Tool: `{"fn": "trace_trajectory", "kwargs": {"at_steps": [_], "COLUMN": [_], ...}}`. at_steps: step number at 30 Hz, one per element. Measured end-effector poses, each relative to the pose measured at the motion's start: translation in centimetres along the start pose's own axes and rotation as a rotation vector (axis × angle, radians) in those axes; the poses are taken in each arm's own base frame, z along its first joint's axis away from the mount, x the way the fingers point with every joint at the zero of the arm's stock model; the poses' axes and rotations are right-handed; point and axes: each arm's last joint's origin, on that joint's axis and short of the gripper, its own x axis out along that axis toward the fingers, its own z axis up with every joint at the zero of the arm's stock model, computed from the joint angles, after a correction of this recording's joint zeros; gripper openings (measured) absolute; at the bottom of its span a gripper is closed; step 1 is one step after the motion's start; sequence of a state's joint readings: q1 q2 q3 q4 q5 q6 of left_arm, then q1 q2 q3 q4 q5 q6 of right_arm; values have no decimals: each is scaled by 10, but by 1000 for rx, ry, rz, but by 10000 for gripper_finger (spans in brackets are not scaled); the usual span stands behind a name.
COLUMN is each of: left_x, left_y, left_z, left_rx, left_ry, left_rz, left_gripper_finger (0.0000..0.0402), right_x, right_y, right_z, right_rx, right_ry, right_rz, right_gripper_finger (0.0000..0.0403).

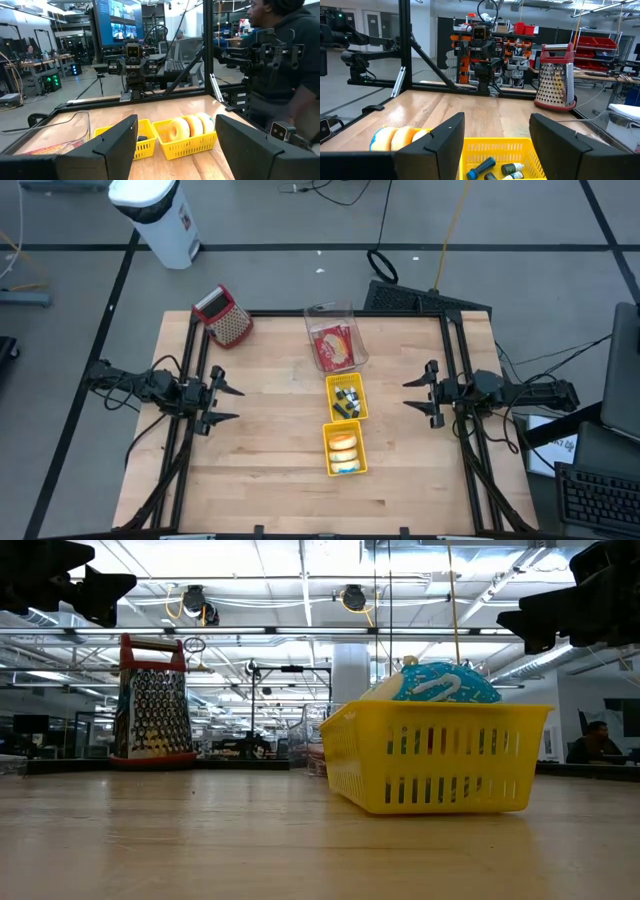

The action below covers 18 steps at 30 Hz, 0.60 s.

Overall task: Pick & Place Food Item
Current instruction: Return to Home Position

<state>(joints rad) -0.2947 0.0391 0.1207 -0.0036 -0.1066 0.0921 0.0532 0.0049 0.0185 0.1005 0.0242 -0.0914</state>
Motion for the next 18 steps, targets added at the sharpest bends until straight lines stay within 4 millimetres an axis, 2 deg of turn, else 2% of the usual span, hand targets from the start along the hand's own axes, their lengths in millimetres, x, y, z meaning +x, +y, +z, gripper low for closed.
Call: {"fn": "trace_trajectory", "kwargs": {"at_steps": [18], "left_x": [0], "left_y": [0], "left_z": [0], "left_rx": [4], "left_ry": [0], "left_rz": [0], "left_gripper_finger": [269], "right_x": [0], "right_y": [0], "right_z": [0], "right_rx": [0], "right_ry": [0], "right_rz": [0], "right_gripper_finger": [214]}}
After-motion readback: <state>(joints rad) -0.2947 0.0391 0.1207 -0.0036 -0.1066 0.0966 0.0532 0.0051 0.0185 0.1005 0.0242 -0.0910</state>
